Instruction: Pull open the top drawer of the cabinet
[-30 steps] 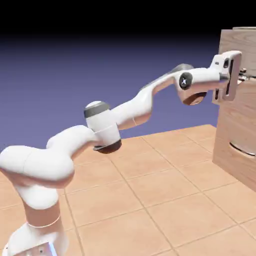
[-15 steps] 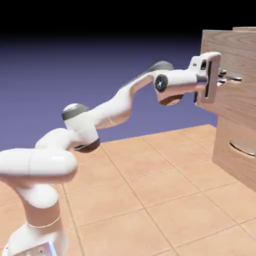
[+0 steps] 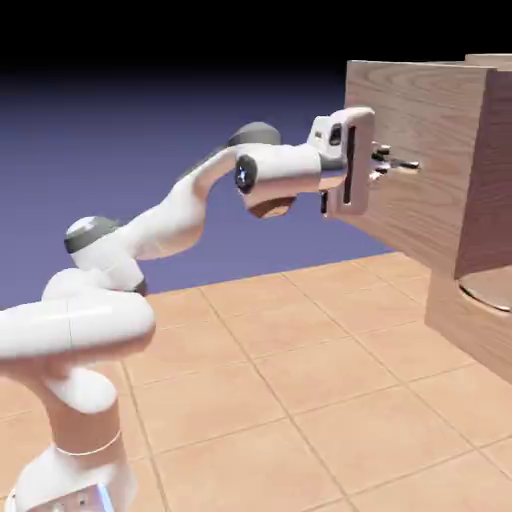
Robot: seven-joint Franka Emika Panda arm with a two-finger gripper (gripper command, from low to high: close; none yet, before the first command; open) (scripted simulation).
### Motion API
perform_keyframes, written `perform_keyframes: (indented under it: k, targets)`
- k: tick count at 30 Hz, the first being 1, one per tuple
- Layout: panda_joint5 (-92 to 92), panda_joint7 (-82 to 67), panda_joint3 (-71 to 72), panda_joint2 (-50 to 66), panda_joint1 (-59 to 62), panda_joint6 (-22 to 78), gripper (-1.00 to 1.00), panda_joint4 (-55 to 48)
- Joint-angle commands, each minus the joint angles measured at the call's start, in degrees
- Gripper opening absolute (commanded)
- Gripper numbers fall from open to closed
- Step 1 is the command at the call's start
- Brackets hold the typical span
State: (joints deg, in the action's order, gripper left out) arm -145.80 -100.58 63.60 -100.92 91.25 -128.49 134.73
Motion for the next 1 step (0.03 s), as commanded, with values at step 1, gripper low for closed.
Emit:
perform_keyframes:
  k: [1]
  targets:
    - [0.8,-0.4,-0.3,0.0,-1.9,0.2,1.00,2.1]
